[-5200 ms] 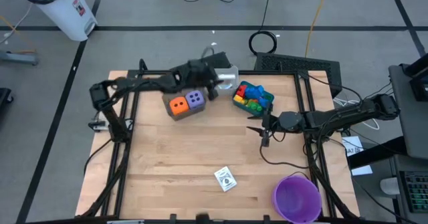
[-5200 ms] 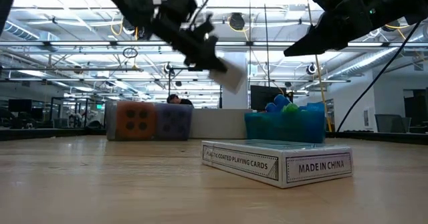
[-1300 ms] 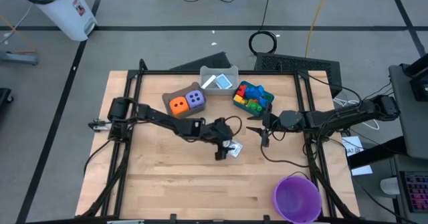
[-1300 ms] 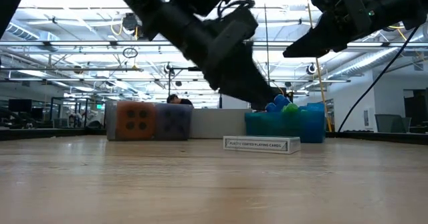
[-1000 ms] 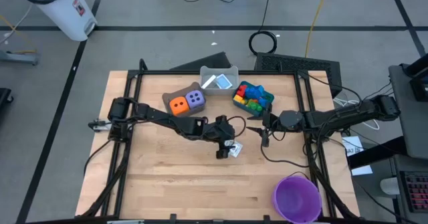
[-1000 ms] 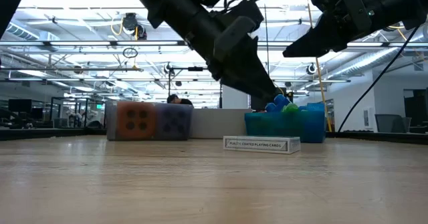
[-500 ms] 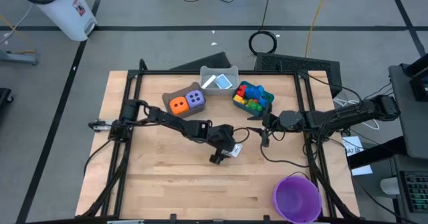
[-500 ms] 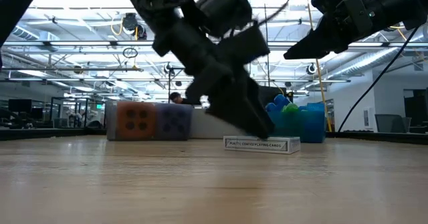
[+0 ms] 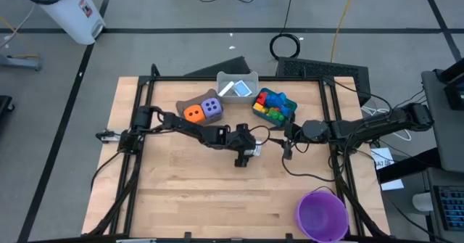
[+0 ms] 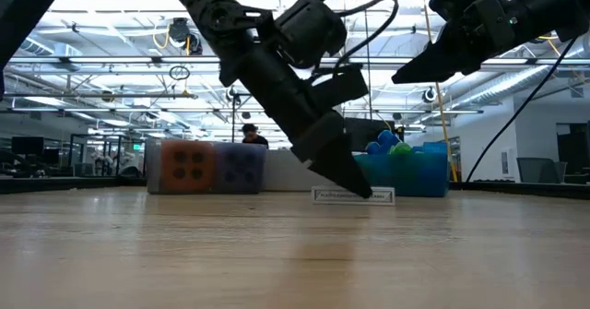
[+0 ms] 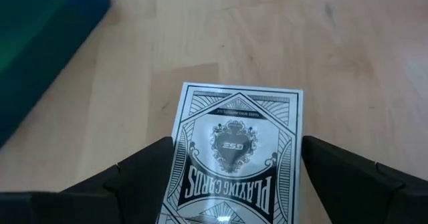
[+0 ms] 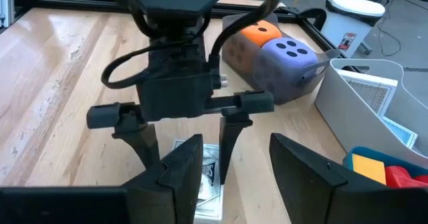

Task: Pick & Place Toys
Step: Put the black deck of cards into the gray bin

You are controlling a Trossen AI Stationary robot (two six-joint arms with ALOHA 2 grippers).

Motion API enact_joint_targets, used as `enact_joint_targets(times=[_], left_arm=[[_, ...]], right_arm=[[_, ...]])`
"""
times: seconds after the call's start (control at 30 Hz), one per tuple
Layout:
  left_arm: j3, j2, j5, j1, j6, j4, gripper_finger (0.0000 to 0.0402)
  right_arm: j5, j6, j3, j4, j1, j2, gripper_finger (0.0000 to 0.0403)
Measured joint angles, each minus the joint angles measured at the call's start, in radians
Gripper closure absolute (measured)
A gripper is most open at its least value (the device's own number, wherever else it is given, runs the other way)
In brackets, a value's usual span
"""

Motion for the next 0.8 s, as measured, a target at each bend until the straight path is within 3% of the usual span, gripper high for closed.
enact_joint_targets(times=[0.1,0.37,0.7,0.8], left_arm=[[0.000,-0.001,-0.035,0.001,-0.060,-0.024,0.0064],[0.005,0.030,-0.001,0.027,-0.185,-0.027,0.0064],[0.024,-0.009,0.037,-0.042,-0.172,-0.136,0.0064],[0.036,-0.030,-0.029,-0.068,-0.095,-0.159,0.0064]], right_arm=[[0.000,0.000,0.000,0.000,0.000,0.000,0.0234],[0.000,0.000,0.000,0.000,0.000,0.000,0.0234],[0.000,0.008,0.000,-0.014,0.000,0.000,0.0234],[0.000,0.008,0.000,-0.016,0.000,0.000,0.0234]])
